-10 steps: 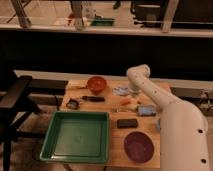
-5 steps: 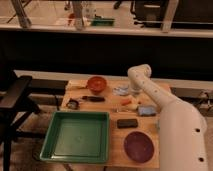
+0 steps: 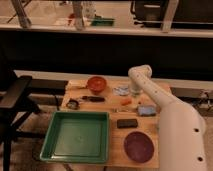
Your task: Place pepper in tray
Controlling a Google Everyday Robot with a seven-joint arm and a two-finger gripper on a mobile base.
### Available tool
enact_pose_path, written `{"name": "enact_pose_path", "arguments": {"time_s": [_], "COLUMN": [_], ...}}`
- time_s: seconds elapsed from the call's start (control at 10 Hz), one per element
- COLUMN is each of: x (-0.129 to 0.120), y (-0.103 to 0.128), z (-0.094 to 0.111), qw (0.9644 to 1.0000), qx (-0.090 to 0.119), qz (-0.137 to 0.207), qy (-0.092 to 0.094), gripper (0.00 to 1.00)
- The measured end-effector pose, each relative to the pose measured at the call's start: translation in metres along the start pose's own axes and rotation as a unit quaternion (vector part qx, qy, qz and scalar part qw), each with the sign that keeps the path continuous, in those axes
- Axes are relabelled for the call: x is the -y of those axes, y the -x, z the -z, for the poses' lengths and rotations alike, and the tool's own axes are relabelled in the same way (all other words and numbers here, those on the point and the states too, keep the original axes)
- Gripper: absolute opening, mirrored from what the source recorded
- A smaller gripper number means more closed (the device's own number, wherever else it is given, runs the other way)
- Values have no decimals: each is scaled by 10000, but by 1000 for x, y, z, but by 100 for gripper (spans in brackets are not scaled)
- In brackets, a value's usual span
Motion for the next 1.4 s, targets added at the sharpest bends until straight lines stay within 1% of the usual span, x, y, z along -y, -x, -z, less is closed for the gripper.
{"name": "enact_pose_path", "arguments": {"time_s": [0.5,0.6,0.7,0.9,1.0,1.2,1.3,1.4], "x": [2,2,2,2,2,3,2,2], "y": [2,2,2,2,2,2,3,4], "z": [2,3,4,4,5,5,5,5], "qw": [10000,10000,10000,10000,10000,10000,10000,10000], "qx": [19,13,9,8,9,-7,9,15], "qz": [15,20,21,23,24,32,36,61], "qy": [-18,-19,-19,-18,-21,-36,-22,-24], "gripper": [57,55,50,48,42,23,11,4]}}
